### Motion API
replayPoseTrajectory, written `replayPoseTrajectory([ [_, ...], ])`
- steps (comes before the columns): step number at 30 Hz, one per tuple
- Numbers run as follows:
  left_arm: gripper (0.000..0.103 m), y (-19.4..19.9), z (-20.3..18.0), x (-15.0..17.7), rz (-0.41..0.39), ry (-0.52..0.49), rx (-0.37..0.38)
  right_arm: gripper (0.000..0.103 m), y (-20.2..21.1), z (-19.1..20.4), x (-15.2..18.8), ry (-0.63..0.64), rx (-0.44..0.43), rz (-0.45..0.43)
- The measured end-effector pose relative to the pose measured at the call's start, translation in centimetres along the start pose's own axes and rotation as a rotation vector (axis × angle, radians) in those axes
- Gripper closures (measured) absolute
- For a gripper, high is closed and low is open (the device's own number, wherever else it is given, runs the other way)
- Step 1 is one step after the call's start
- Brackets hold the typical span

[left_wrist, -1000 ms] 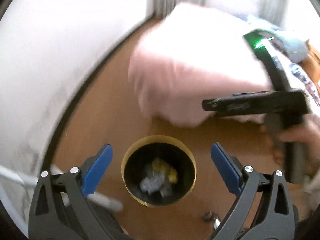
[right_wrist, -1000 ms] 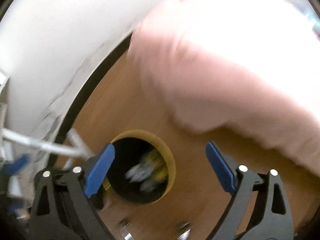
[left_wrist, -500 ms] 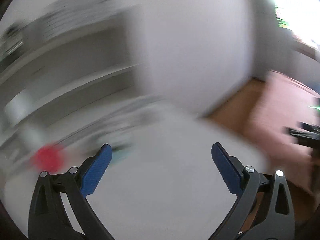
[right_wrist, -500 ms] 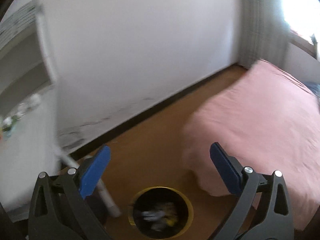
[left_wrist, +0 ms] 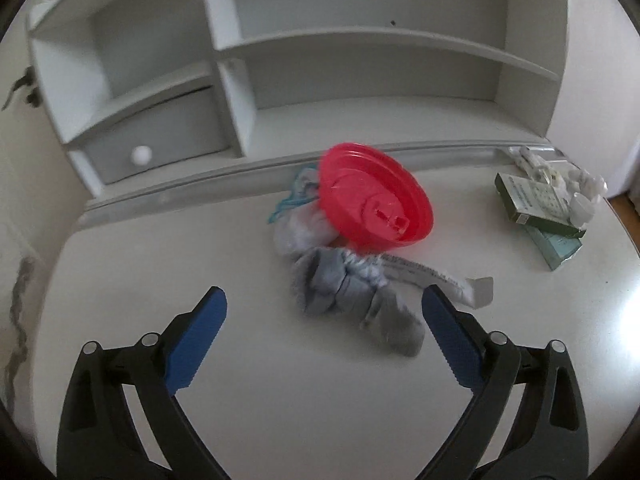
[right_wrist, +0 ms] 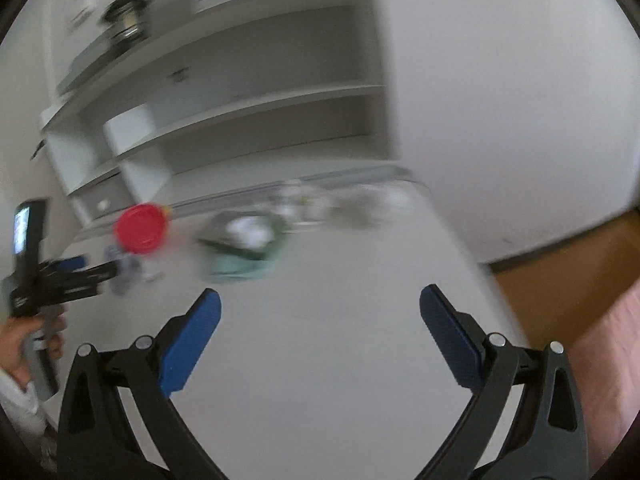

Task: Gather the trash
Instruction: 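Grasp the grey sock with left gripper while right grasps white tube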

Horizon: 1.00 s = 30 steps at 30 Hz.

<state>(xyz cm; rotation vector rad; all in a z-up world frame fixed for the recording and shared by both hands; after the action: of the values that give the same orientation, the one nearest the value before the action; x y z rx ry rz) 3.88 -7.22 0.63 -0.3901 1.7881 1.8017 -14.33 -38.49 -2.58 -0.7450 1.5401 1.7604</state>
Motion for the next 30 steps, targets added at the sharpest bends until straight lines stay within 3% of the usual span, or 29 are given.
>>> replayPoseTrajectory([
  [1, 0.037, -0.5, 0.1, 0.1, 0.008, -0.006, 0.02, 0.007, -0.6, 1.8, -0.4, 0.041, -0.025, 0.009],
  [2, 0.067, -1.4, 0.7, -0.2, 0.036, -0.011, 0.07, 0.007, -1.2, 2.9, -0.7, 0.068, -0.04, 0.018],
  [3, 0.071, -1.3, 1.2, 0.1, 0.05, -0.003, 0.119, 0.007, -1.9, 4.5, -1.0, 0.102, -0.056, 0.03],
  [5, 0.076, -0.8, 1.9, 0.6, 0.039, -0.017, 0.125, 0.007, -3.6, 7.2, -1.6, 0.161, -0.087, 0.055],
  [10, 0.076, 1.4, 5.4, 1.8, 0.009, 0.002, 0.077, 0.009, -8.1, 13.7, -3.1, 0.276, -0.186, 0.151],
  [13, 0.076, 1.9, 8.4, 2.4, 0.02, 0.03, 0.015, 0.028, -11.9, 17.6, -3.6, 0.324, -0.248, 0.26],
  [16, 0.076, 2.0, 10.4, 3.0, 0.041, 0.053, -0.009, 0.035, -13.8, 19.8, -3.6, 0.346, -0.267, 0.317],
  [18, 0.076, 2.1, 11.7, 3.4, 0.056, 0.072, -0.019, 0.051, -14.9, 21.0, -3.5, 0.382, -0.239, 0.337],
  [20, 0.076, 2.0, 12.6, 3.7, 0.068, 0.084, -0.018, 0.072, -15.1, 21.6, -3.5, 0.412, -0.213, 0.328],
  [22, 0.076, 1.9, 12.8, 3.7, 0.073, 0.091, -0.001, 0.084, -15.1, 22.1, -3.3, 0.431, -0.207, 0.33],
  [26, 0.077, 2.5, 12.0, 3.5, 0.05, 0.066, 0.045, 0.086, -14.2, 22.2, -2.8, 0.416, -0.268, 0.341],
  [30, 0.077, 4.5, 10.5, 2.8, 0.002, 0.04, 0.074, 0.086, -10.5, 21.5, -4.0, 0.379, -0.297, 0.256],
])
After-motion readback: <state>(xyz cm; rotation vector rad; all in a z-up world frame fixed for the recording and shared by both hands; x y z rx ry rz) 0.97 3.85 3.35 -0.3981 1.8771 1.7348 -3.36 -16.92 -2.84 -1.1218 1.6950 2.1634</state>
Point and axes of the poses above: each gripper's, at about its wrist camera, not at the fingertips, and y roughly against the way its jaws point, z to its left, x to its underside, the point moved 3 cm from there along -y, roughly the way its jaws point, and after that the axes turned 7 degrees about z, right-handed, at the moved point
